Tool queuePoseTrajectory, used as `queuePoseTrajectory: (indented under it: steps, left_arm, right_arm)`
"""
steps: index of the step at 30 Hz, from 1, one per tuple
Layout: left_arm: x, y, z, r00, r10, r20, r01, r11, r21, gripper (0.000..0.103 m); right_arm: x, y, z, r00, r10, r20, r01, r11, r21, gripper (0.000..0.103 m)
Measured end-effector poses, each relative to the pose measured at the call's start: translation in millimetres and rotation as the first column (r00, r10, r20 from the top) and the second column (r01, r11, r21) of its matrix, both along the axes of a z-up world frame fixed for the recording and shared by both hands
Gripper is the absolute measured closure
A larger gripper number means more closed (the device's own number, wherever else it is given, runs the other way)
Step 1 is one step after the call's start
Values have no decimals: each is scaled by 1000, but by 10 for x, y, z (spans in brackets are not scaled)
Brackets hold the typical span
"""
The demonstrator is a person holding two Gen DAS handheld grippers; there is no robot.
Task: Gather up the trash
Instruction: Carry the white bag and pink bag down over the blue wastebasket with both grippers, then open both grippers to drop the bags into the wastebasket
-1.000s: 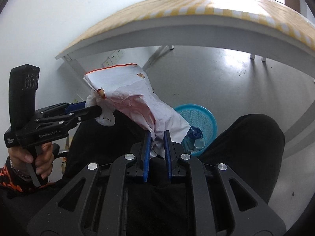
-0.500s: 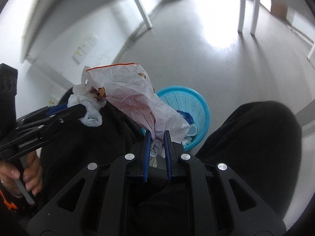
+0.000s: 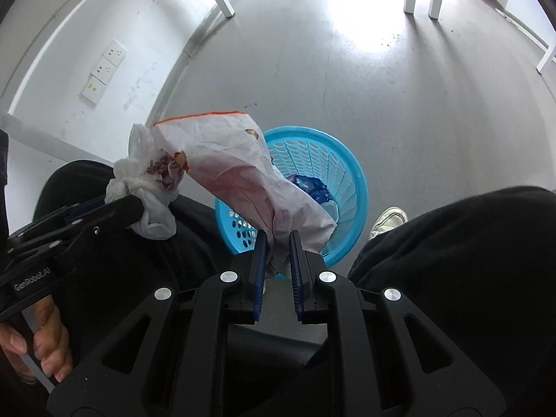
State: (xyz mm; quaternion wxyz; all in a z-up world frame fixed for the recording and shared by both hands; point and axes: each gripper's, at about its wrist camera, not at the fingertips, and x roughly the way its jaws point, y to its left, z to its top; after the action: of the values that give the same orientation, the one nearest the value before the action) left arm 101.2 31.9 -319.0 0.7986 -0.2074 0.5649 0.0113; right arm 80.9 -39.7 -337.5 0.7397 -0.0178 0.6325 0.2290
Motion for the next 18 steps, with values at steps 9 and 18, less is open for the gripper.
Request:
queuePoseTrajectory:
  steps: [9, 18]
  left_arm:
    - [287, 77, -279, 997, 39, -72, -42, 998, -43, 62]
    - [588, 190, -586, 987, 75, -144, -88, 992, -92, 62]
  right_arm:
    - [407, 105, -505, 993, -45, -113, 42, 999, -22, 90]
    - [700, 100, -1008, 967, -110, -230, 97, 993, -65, 90]
